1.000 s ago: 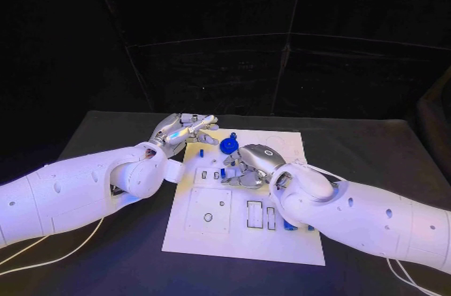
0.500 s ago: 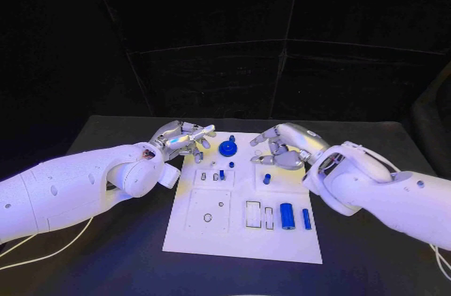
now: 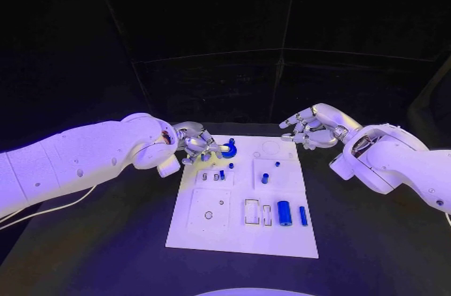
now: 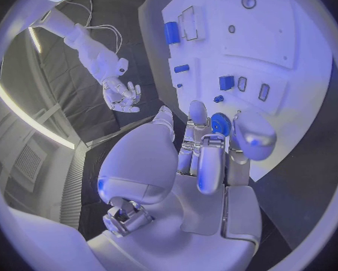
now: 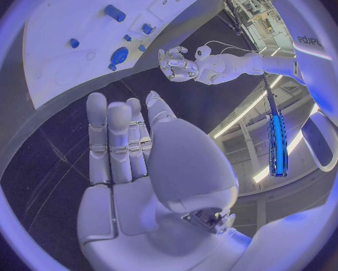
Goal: Assemble the parts on the task board
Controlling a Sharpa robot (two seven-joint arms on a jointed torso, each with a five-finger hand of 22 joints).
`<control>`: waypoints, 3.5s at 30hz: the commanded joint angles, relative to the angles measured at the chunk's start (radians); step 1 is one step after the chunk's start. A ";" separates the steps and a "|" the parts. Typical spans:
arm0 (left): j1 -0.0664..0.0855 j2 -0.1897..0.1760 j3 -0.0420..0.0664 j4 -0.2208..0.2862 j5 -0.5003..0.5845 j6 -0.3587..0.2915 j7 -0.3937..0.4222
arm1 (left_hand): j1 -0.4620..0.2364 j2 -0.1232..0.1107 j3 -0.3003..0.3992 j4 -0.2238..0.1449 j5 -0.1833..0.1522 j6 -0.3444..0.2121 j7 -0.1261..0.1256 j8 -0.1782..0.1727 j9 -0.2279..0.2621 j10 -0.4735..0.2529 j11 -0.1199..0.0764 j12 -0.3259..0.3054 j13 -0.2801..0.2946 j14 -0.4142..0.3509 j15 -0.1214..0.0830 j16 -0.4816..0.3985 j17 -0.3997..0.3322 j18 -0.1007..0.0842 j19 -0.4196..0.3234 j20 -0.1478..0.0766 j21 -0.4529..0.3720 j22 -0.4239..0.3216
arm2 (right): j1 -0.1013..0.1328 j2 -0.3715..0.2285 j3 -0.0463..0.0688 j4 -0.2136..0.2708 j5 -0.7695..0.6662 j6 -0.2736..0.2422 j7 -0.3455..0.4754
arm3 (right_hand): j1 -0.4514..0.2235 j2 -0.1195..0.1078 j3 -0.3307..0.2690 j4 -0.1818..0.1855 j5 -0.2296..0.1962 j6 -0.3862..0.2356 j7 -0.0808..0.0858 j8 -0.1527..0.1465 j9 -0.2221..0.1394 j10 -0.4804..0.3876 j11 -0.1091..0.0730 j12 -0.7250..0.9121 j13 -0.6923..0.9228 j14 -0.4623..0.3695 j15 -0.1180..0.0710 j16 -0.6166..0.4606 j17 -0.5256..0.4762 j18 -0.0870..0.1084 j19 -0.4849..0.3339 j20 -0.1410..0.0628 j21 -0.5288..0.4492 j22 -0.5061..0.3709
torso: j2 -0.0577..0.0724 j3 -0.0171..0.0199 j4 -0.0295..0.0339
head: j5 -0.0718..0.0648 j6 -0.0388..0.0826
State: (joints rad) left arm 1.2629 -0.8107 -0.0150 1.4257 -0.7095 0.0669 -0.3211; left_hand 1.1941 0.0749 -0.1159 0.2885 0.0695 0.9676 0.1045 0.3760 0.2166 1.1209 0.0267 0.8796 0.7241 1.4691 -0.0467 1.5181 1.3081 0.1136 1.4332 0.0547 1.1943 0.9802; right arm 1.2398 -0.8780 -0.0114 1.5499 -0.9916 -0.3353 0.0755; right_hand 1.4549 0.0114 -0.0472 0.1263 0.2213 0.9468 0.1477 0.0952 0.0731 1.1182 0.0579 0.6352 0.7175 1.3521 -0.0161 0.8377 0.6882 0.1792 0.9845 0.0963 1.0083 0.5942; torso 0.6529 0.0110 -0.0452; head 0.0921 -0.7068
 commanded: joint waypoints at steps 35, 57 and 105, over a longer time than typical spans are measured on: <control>0.075 0.222 -0.107 -0.165 -0.285 0.216 -0.297 | -0.077 0.025 -0.174 0.000 -0.023 -0.045 -0.048 0.247 0.183 0.127 -0.042 0.270 0.283 0.102 -0.034 0.053 0.263 -0.048 0.033 -0.030 0.163 0.232 | 0.005 0.024 0.000 -0.056 0.144 0.022 0.086 | -0.005 0.006 -0.190 0.077 0.001 0.059 0.034 -0.020 0.001 0.106 0.051 -0.472 -0.536 -0.052 0.070 -0.669 -0.326 0.004 0.001 0.071 -0.474 -0.313 | -0.006 0.0011 -0.0006 | 0.015 -0.020; 0.063 0.260 -0.110 -0.207 -0.285 0.252 -0.308 | -0.027 0.045 -0.163 -0.006 -0.021 -0.068 -0.044 0.263 0.206 0.122 -0.038 0.271 0.285 0.102 -0.030 0.053 0.263 -0.048 0.031 -0.026 0.169 0.240 | 0.004 0.036 0.000 -0.056 0.145 0.024 0.064 | -0.015 0.018 -0.206 0.082 0.013 0.050 0.039 -0.022 0.000 0.094 0.057 -0.477 -0.549 -0.055 0.076 -0.693 -0.332 0.003 0.003 0.076 -0.497 -0.327 | -0.003 0.0011 0.0000 | 0.009 -0.036; 0.056 0.280 -0.110 -0.219 -0.283 0.245 -0.285 | 0.097 0.071 -0.097 -0.057 -0.020 -0.095 -0.043 0.288 0.243 0.114 -0.037 0.266 0.281 0.102 -0.028 0.053 0.263 -0.046 0.024 -0.022 0.167 0.239 | 0.004 0.061 0.000 -0.069 0.124 0.025 0.043 | 0.005 0.033 -0.213 0.070 0.032 0.035 0.046 -0.023 -0.001 0.072 0.064 -0.481 -0.563 -0.067 0.084 -0.713 -0.337 0.003 -0.002 0.083 -0.525 -0.343 | -0.001 0.0028 0.0000 | 0.001 -0.050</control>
State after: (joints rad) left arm 1.3179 -0.5313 -0.1255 1.2062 -0.9893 0.3103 -0.6151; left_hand 1.2847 0.1449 -0.2201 0.2317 0.0503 0.8811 0.0610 0.6604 0.4592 1.2398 -0.0123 1.1461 1.0063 1.4671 -0.0733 1.5676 1.3074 0.0843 1.4635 0.0334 1.3612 1.2201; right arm 1.2421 -0.8183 -0.0120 1.4806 -0.8636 -0.3074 0.1166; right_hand 1.4567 0.0386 -0.2575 0.1985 0.2475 0.9869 0.1916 0.0773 0.0734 1.1965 0.1197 0.1612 0.1558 1.2845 0.0626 0.1291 0.3532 0.1787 0.9849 0.1712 0.4866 0.2530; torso 0.6520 0.0138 -0.0453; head 0.0928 -0.7562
